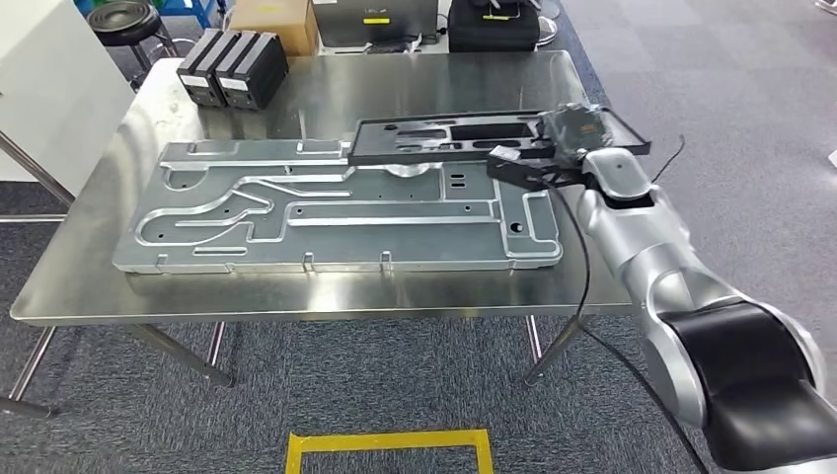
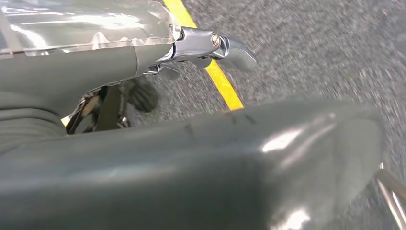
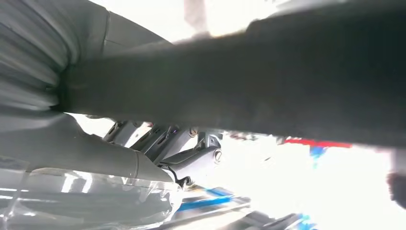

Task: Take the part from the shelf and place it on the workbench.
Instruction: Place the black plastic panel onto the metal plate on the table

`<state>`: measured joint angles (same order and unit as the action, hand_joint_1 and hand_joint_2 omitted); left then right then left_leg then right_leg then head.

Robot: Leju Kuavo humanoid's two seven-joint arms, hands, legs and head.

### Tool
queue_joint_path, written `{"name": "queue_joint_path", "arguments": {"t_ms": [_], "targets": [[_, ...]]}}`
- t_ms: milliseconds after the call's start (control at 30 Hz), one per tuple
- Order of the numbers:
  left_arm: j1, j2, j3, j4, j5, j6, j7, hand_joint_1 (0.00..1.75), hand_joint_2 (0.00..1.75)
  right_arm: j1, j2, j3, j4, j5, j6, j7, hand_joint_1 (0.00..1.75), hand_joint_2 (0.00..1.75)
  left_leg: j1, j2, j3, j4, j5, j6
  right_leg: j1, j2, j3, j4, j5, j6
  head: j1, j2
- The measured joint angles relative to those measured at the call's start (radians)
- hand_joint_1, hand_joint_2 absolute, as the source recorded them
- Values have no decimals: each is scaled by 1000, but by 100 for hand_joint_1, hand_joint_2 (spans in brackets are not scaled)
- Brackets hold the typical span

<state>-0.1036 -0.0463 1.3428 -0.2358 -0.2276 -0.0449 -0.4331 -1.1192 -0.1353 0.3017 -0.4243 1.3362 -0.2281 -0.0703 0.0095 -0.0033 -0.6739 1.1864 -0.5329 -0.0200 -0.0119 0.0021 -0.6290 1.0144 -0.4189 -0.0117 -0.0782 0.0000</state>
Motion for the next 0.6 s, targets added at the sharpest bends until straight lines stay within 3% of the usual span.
{"name": "queue_joint_path", "arguments": {"t_ms": [67,100,133,200,233,267,400,467,533,567,600], "targets": [[0,0,0,0,0,1,-10,0,0,13,36,25,29,11,6,-2,175,175,0,0,-61,109,-27,-2,3,1,4,1,-4,-5,0,0],[1,0,0,0,0,2,-13,0,0,21,51,36,41,19,11,-3,175,175,0,0,-72,116,-13,-2,4,1,8,1,-7,-7,0,0],[1,0,0,0,0,3,-15,0,0,29,64,46,52,27,16,-4,175,175,0,0,-63,84,20,0,5,2,13,2,-12,-7,0,0],[2,1,0,0,0,4,-17,0,0,42,85,61,67,37,22,-5,175,175,-1,0,-12,-46,100,9,8,4,22,6,-22,-3,0,0],[2,1,0,0,0,4,-18,0,0,45,92,66,73,38,22,-5,175,175,-3,0,11,-102,124,13,10,4,23,9,-27,-1,0,0],[2,2,0,0,-1,4,-18,0,0,46,97,70,78,39,22,-5,175,175,-5,0,25,-136,132,17,12,3,21,11,-29,2,0,0],[4,1,0,0,-1,5,-19,0,0,49,104,80,97,40,23,-5,175,175,-2,-1,35,-163,124,28,12,2,12,21,-40,18,0,0],[4,0,0,0,2,5,-19,0,0,48,106,81,102,41,23,-5,175,175,2,1,42,-170,125,37,10,3,-19,90,-81,28,0,0],[2,1,0,0,3,5,-20,0,0,51,107,81,108,41,28,-7,175,175,2,1,45,-171,123,42,6,2,-86,224,-133,34,0,0],[2,1,0,0,3,4,-20,0,0,55,107,81,111,41,32,-9,175,175,2,1,46,-170,122,42,4,2,-117,276,-144,37,0,0],[3,1,0,0,3,4,-21,0,0,60,107,81,115,41,36,-10,175,175,2,0,49,-170,120,43,2,2,-132,295,-137,38,0,0]]}}
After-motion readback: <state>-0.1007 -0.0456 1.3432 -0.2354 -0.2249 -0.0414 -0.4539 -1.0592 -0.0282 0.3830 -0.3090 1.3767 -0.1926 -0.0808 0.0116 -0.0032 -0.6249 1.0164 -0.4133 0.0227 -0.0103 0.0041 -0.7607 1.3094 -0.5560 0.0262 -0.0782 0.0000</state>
